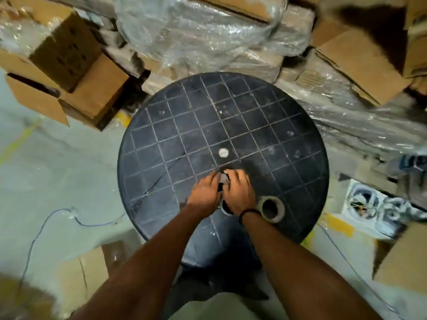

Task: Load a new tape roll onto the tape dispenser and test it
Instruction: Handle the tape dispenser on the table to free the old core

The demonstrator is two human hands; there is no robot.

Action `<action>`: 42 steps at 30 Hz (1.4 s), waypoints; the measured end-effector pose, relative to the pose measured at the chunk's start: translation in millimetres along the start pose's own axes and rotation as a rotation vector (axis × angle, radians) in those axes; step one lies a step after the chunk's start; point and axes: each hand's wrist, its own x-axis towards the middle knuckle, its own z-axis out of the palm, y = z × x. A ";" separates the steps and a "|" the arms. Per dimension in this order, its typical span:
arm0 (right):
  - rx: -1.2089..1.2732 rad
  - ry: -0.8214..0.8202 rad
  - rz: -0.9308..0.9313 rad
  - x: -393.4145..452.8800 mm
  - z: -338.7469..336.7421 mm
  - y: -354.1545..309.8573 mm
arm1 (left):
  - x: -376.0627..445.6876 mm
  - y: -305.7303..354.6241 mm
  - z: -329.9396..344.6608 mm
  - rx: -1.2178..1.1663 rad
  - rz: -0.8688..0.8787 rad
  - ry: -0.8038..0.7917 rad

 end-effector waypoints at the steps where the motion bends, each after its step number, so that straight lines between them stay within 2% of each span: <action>1: 0.020 -0.084 0.013 -0.7 9.2 2.0 | 0.9 -1.6 7.9 0.019 -0.006 -0.055; 4: -0.005 -0.201 0.023 -10.5 38.5 12.6 | -0.4 -11.0 34.9 0.101 -0.006 -0.145; 7: -0.093 -0.201 0.002 -14.1 56.9 21.8 | -1.5 -17.7 50.1 0.177 0.035 -0.125; 13: -0.189 -0.346 0.014 -18.6 68.0 24.3 | -11.8 -41.6 66.3 0.120 0.054 -0.142; 17: -0.244 -0.357 -0.006 -26.0 72.0 32.0 | -6.5 -46.0 60.3 0.001 0.035 -0.106; 20: -0.225 -0.299 0.038 -25.5 75.9 35.8 | -2.9 -47.5 54.1 -0.056 -0.005 -0.072; 28: -0.236 -0.214 0.106 -22.0 81.5 30.1 | 1.3 -43.3 49.1 -0.079 -0.028 -0.068; 31: -0.241 -0.214 0.148 -18.7 82.7 27.1 | 1.2 -48.8 53.4 -0.216 -0.102 -0.060; 34: -0.283 -0.191 0.160 -15.6 84.6 19.1 | 5.4 -49.3 53.9 -0.355 -0.180 0.048; 37: -0.266 -0.204 0.245 -6.0 84.4 9.9 | 16.4 -44.1 48.6 -0.504 -0.335 0.084; 39: -0.210 -0.260 0.347 1.0 84.7 10.0 | 25.5 -43.4 48.2 -0.541 -0.464 0.036; 42: -0.081 -0.386 0.603 6.1 83.4 13.8 | 38.7 -46.4 52.0 -0.431 -0.534 -0.023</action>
